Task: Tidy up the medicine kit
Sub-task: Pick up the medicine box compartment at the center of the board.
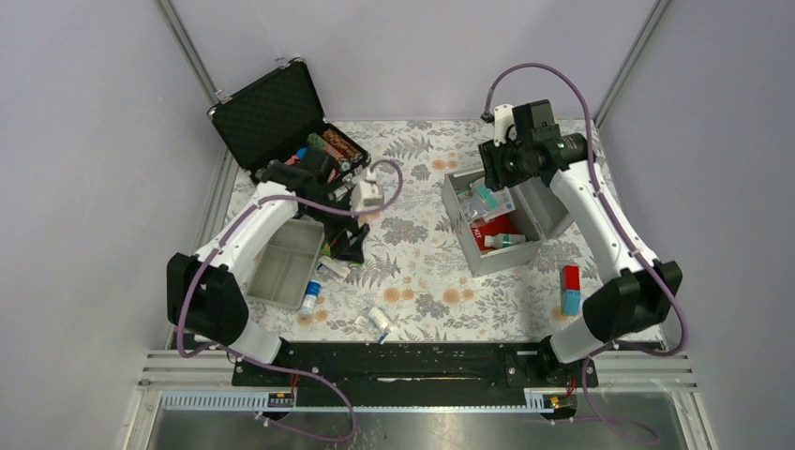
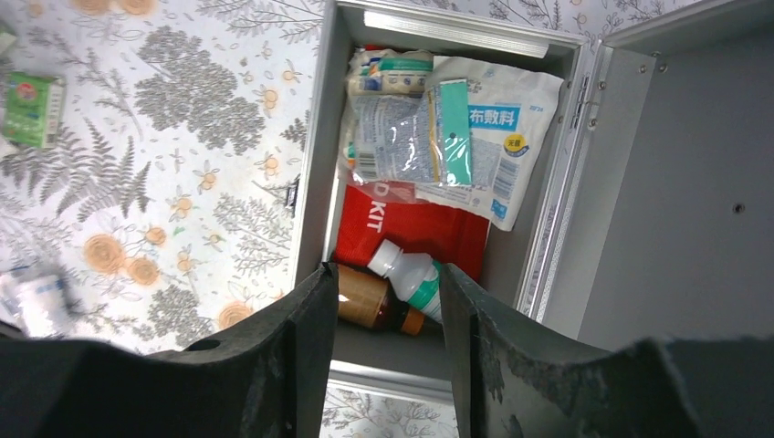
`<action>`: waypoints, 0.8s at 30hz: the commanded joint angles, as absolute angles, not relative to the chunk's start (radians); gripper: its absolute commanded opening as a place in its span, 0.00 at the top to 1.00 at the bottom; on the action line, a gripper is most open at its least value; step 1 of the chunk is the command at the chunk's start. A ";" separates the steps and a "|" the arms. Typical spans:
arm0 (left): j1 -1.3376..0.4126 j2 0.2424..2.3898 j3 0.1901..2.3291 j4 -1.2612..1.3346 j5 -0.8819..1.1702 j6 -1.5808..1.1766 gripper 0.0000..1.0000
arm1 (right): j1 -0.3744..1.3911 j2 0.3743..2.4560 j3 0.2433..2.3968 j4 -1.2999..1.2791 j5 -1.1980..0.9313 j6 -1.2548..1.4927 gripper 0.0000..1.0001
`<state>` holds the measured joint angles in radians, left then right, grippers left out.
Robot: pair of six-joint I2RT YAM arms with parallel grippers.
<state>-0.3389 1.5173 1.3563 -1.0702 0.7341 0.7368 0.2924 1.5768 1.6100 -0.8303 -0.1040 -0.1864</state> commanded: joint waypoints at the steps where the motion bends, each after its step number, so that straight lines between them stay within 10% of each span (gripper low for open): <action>1: -0.383 1.477 1.230 -1.169 0.717 1.011 0.06 | 0.295 1.453 1.578 -0.852 -0.178 -0.170 0.48; 24: -0.595 1.390 0.960 -0.881 0.563 0.998 0.12 | 0.295 1.389 1.471 -0.865 -0.180 -0.177 0.46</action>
<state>-0.5846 1.3964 0.9699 -0.9565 0.5983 1.0672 0.2924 1.4181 1.4925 -0.8413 -0.1623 -0.1738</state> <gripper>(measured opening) 0.886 0.535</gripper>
